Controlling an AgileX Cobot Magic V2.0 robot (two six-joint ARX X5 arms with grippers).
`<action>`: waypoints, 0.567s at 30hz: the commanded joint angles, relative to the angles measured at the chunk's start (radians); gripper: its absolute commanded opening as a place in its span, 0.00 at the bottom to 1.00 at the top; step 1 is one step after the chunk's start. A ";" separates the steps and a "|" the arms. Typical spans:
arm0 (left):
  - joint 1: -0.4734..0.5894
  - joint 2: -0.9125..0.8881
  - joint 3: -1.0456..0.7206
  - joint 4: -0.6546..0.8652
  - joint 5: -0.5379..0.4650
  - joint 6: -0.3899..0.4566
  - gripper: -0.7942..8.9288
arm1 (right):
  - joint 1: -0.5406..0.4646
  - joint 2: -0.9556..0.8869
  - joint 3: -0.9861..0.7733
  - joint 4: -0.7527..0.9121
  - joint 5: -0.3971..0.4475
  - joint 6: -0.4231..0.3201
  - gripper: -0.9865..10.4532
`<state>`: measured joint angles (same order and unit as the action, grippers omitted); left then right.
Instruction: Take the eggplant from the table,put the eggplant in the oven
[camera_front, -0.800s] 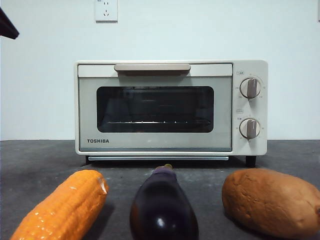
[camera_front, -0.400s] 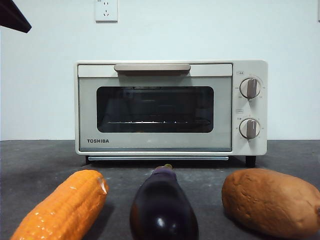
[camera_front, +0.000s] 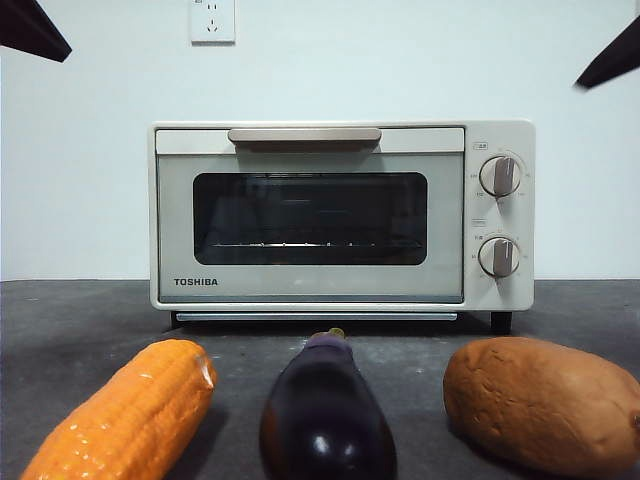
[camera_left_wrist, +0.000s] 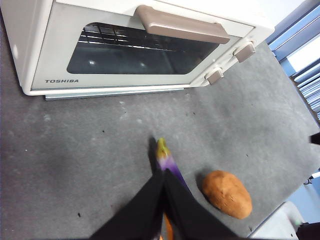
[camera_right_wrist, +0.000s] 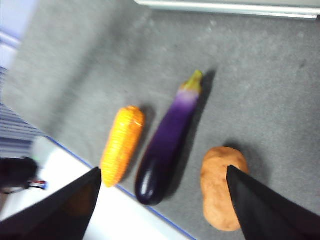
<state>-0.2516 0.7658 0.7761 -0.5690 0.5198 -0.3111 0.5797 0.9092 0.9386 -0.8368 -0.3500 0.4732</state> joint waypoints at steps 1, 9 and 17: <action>-0.004 0.005 0.018 0.009 0.000 0.014 0.09 | 0.115 0.086 0.011 0.042 0.092 0.070 0.44; -0.004 0.005 0.018 0.009 0.000 0.022 0.09 | 0.323 0.394 0.041 0.132 0.229 0.173 0.44; -0.004 0.005 0.018 0.008 0.000 0.058 0.09 | 0.388 0.786 0.158 0.209 0.299 0.208 0.44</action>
<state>-0.2531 0.7658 0.7761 -0.5694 0.5198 -0.2745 0.9550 1.6798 1.0790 -0.6331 -0.0555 0.6636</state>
